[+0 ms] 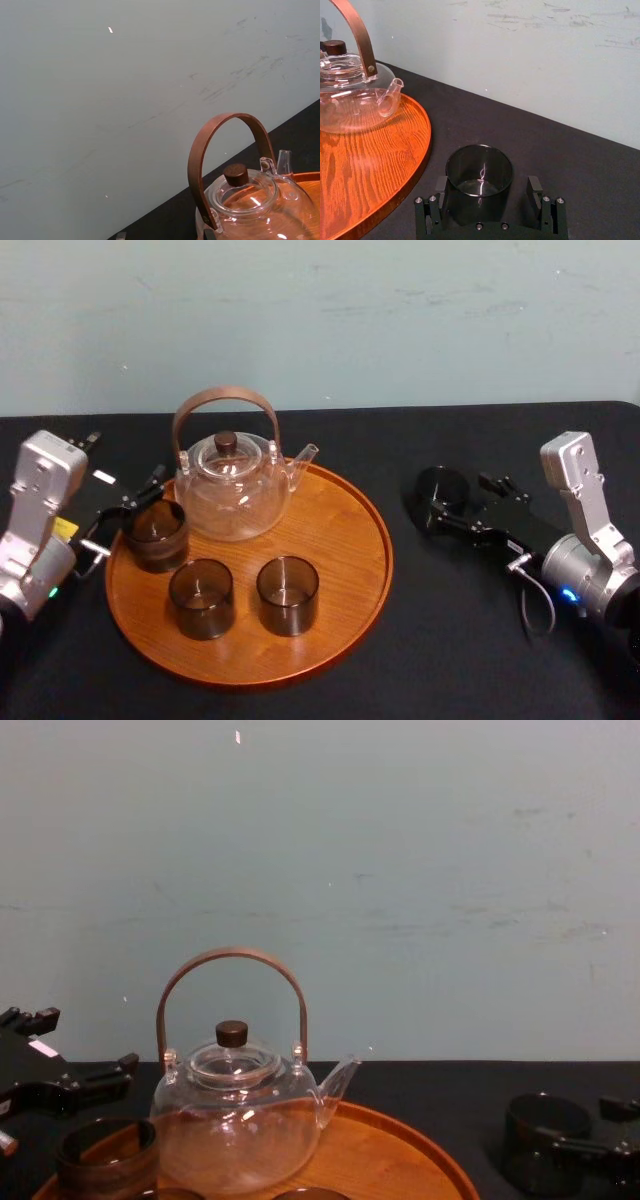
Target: Pick up the glass from the table and place it on the tray.
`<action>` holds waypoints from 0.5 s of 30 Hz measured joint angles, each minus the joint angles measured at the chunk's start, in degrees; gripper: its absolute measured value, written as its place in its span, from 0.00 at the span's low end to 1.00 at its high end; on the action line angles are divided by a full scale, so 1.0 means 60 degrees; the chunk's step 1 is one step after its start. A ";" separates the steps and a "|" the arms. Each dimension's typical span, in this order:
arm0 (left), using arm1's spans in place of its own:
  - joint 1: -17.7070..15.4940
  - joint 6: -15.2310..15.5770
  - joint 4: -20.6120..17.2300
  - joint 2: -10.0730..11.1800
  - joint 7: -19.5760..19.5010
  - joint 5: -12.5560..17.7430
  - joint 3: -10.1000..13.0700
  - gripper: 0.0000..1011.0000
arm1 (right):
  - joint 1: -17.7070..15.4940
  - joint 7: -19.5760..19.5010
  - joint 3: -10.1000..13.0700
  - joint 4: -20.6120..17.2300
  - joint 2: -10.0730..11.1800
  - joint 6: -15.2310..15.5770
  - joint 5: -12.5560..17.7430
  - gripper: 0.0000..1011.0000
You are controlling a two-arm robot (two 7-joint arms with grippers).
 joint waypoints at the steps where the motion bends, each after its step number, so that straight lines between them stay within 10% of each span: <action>1: 0.0000 0.0000 0.0000 0.0000 0.0000 0.0000 0.0000 0.99 | 0.0045 0.0018 -0.0015 0.0057 -0.0013 -0.0007 -0.0001 0.99; 15: -0.0001 0.0000 0.0000 0.0000 0.0000 0.0000 0.0000 0.99 | 0.0765 0.0306 -0.0269 0.1106 -0.0264 -0.0155 0.0023 0.99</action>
